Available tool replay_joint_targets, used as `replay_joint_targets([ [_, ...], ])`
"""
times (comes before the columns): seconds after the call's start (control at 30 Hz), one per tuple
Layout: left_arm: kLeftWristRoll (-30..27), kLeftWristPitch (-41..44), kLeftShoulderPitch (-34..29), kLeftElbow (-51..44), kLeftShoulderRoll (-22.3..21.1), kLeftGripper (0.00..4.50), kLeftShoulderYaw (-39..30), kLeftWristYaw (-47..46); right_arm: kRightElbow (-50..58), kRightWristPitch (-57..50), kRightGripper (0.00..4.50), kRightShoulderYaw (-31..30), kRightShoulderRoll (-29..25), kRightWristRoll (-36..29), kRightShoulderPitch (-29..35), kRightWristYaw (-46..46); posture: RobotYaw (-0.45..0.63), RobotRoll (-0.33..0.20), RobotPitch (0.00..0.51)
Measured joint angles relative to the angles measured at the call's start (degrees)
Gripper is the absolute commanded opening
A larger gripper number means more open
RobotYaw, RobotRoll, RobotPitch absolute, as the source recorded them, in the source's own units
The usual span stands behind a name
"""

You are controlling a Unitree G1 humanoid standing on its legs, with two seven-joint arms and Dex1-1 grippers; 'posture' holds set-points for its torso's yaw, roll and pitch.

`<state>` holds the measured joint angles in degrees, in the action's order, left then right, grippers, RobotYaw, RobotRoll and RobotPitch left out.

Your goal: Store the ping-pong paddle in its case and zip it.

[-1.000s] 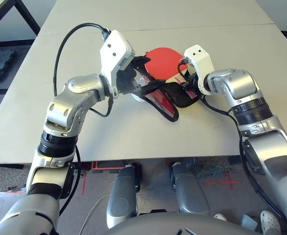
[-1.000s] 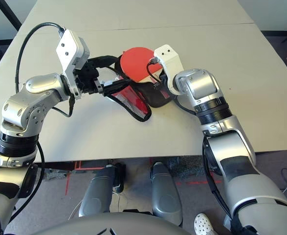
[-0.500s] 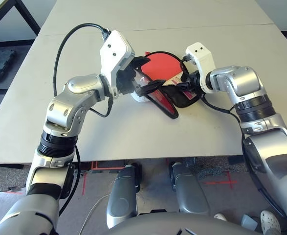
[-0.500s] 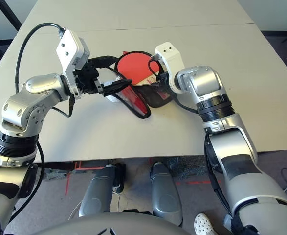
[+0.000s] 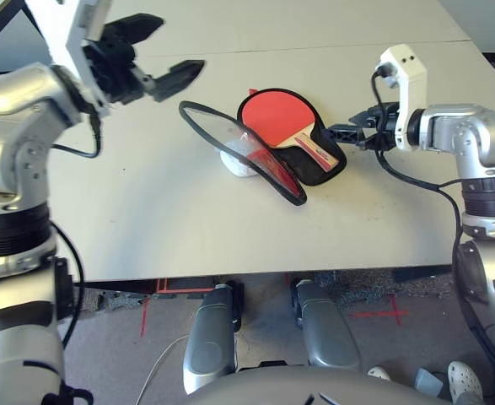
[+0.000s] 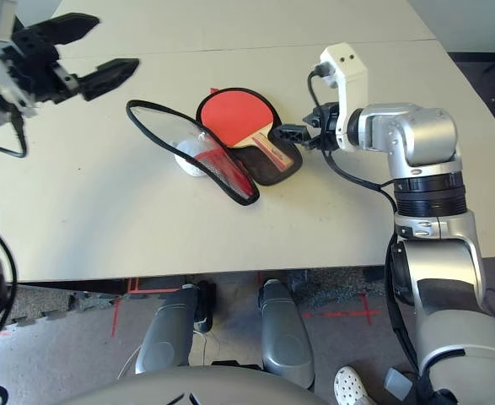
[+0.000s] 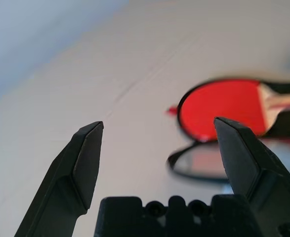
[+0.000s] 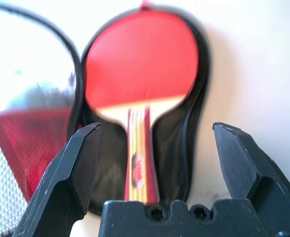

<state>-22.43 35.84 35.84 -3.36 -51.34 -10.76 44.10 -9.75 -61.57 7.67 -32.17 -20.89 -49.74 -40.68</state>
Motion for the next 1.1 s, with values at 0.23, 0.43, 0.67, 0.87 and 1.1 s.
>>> replay_joint_targets([
  [0.23, 3.48, -2.86, -8.09, 0.73, 2.40, 4.50, 3.50, 1.22, -7.44, 12.51, 4.47, 5.97, 3.06, -0.33, -0.69, 6.64, 0.01, 0.000, 0.202],
  [0.43, 3.44, -1.45, -5.82, -2.87, 11.48, 4.50, 10.19, -0.02, -13.38, 21.45, 4.47, 8.26, 3.13, -0.11, -1.51, 10.36, -0.01, 0.000, 0.193],
  [0.67, 3.73, -0.01, 4.59, -2.81, 28.11, 4.50, 19.45, -2.53, -20.80, 24.59, 4.47, 12.89, 1.99, -3.00, -2.76, 10.03, -0.04, 0.000, 0.187],
  [0.87, 7.13, -1.08, 6.25, -1.16, 36.81, 4.50, 27.64, -4.18, -22.36, 20.70, 4.47, 14.09, -1.05, -6.50, -3.11, 6.53, -0.06, 0.000, 0.189],
  [1.1, 9.00, -1.78, 5.77, -0.48, 33.03, 4.50, 27.67, -3.37, -18.39, 7.19, 4.47, 11.78, -4.64, -10.58, 2.03, 0.52, -0.05, 0.000, 0.192],
])
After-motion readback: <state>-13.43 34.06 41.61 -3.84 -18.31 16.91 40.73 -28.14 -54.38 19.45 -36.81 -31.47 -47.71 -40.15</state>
